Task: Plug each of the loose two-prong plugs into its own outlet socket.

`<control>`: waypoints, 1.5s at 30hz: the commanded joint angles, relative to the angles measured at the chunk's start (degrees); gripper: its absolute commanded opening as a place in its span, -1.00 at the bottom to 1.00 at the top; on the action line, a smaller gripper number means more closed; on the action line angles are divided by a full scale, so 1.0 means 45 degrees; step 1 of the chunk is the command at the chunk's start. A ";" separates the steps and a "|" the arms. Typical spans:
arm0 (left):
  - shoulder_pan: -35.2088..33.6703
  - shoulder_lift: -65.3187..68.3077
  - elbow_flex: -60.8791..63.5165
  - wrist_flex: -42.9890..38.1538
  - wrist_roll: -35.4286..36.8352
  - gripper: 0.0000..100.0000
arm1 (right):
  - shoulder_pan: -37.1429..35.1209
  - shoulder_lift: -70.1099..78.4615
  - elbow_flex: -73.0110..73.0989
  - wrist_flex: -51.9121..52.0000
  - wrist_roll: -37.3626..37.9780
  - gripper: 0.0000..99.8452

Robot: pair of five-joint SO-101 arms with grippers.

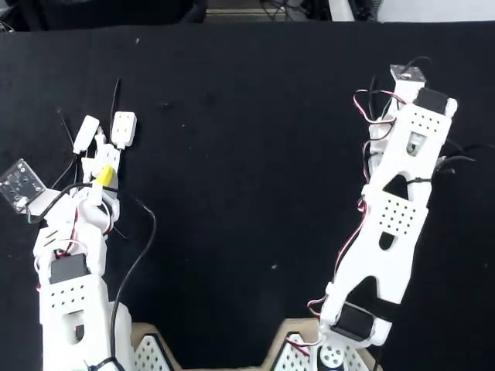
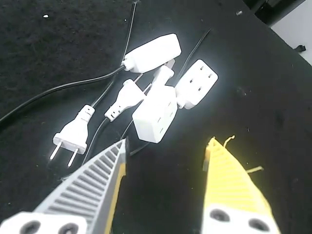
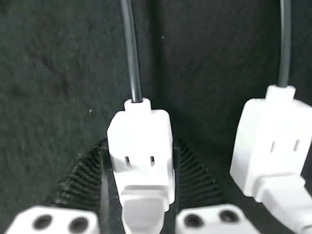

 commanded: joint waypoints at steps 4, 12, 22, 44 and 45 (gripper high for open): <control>0.0225 -0.0176 -0.0518 -0.0254 0.0039 -0.49 | 0.0137 -0.0303 -0.0772 -0.0332 0.0156 -0.97; 0.0225 -0.0176 -0.0518 -0.0254 0.0039 -0.49 | 0.0059 -0.0322 -0.0791 -0.0098 0.0723 -0.74; 0.0225 -0.0176 -0.0518 -0.0254 0.0039 -0.49 | 0.0020 -0.0322 -0.3663 0.0625 0.0703 -0.60; 0.0225 -0.0176 -0.0537 -0.0274 0.0039 -0.49 | -0.2676 -0.9817 -0.1221 0.0703 -0.1348 -0.66; 0.0225 -0.0176 -0.0537 -0.0274 0.0039 -0.49 | -0.2872 -1.0735 -0.0010 0.0703 -0.1504 -0.66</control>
